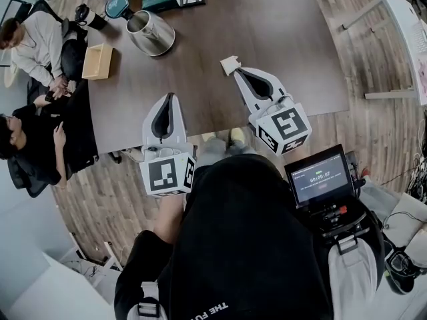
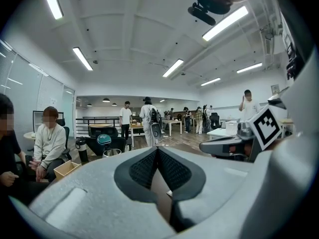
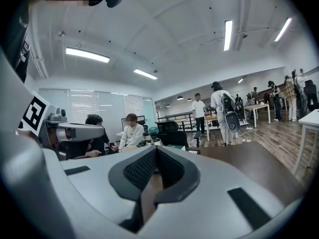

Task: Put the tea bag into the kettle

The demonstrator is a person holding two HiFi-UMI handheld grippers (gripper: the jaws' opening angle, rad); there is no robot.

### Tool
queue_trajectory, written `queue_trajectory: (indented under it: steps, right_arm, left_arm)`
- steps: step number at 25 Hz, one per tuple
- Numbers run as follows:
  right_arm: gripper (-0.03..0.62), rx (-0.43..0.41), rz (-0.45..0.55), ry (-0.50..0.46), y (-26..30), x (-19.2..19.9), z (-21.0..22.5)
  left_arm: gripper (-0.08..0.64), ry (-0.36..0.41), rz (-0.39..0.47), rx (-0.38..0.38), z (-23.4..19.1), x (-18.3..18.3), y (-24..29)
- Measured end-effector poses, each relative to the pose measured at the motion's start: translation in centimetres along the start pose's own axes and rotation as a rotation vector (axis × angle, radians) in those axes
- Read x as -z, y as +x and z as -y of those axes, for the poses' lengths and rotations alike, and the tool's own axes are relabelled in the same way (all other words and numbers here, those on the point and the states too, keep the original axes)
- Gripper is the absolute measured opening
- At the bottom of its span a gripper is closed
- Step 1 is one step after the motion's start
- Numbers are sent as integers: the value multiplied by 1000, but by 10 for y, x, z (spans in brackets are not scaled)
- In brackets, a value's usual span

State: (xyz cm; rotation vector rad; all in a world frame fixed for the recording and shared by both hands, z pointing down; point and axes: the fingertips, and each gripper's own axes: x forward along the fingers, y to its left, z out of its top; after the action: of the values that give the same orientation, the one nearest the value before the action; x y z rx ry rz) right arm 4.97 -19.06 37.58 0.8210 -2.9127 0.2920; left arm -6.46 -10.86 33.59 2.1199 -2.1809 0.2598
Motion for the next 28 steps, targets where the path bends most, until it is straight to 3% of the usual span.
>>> queue_trajectory:
  steps: [14,20,28]
  right_arm:
    - [5,103,-6,-31,30,-9,-7]
    - [5,157,-3,-39,67,-1,-23]
    - [5,199,-5,-63,72,-24,-14]
  left_arm:
    - [2,-15,47,95,-43,-7,24]
    - [2,-38,67,138,-88,15,34]
    - [2,-54,84,152,-97,-5,37]
